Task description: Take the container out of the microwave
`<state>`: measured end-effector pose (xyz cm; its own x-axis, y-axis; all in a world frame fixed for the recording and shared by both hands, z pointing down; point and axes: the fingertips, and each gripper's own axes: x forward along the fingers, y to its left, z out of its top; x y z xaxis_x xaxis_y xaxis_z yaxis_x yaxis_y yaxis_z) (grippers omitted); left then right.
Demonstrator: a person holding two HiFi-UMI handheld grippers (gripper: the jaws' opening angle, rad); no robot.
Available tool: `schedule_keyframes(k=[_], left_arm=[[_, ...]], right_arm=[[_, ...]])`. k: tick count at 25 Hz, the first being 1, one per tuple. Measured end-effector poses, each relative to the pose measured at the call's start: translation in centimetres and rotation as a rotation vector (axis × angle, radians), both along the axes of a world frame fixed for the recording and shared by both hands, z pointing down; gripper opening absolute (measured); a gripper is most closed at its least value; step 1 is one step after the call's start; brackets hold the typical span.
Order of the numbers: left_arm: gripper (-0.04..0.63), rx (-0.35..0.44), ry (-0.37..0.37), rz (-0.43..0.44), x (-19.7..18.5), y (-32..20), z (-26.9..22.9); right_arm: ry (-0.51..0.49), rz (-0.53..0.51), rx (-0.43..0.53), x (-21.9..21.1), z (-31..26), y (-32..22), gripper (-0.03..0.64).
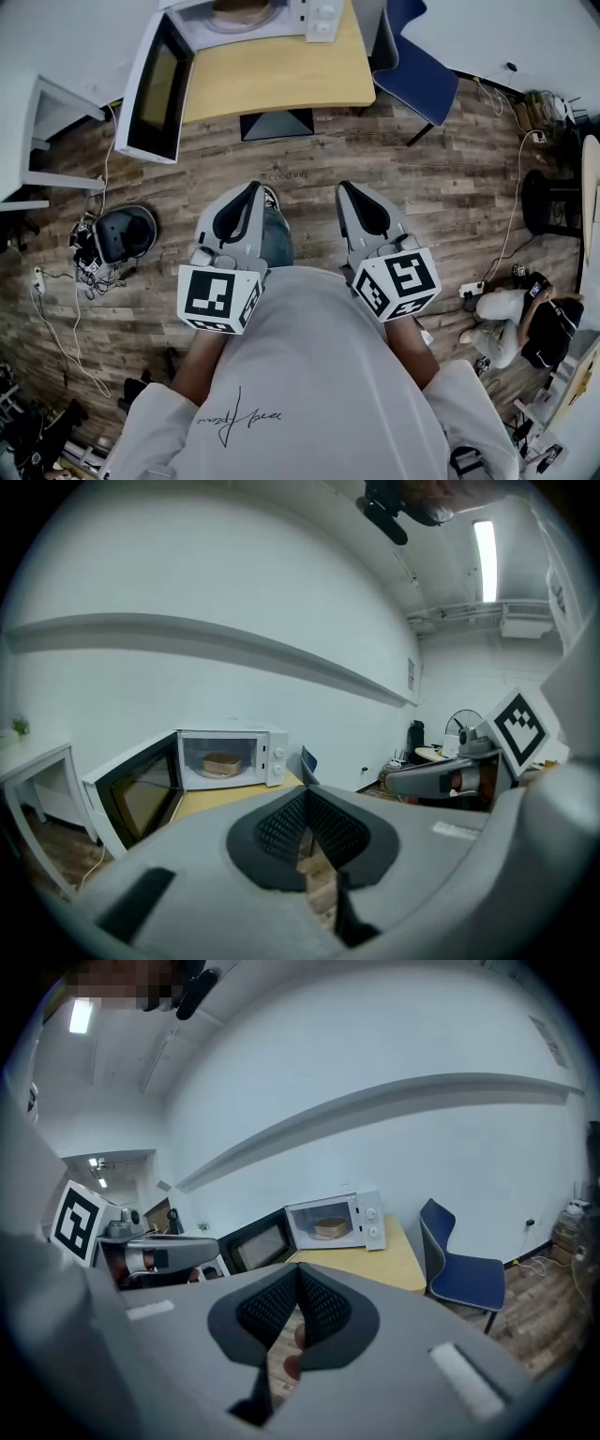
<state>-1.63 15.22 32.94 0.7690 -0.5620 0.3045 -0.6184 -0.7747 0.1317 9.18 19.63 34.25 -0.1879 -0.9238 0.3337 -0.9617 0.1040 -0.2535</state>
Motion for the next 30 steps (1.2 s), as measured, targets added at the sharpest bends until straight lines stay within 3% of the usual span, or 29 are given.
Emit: schedule_keyframes(k=[16, 20, 30], left_arm=[[-0.007, 0.017, 0.057, -0.027, -2.0, -17.1, -2.6], [-0.007, 0.031, 0.069, 0.004, -1.9, -18.8, -3.1], [-0.006, 0.02, 0.085, -0.02, -2.6, -20.3, -2.5]], right_arm=[[0.056, -0.008, 0.063, -1.0, -3.5, -17.6, 0.013], [0.091, -0.02, 0.066, -1.7, -3.7, -19.8, 0.012], [0.17, -0.029, 0.078, -1.9, -3.3, -22.2, 0.014]])
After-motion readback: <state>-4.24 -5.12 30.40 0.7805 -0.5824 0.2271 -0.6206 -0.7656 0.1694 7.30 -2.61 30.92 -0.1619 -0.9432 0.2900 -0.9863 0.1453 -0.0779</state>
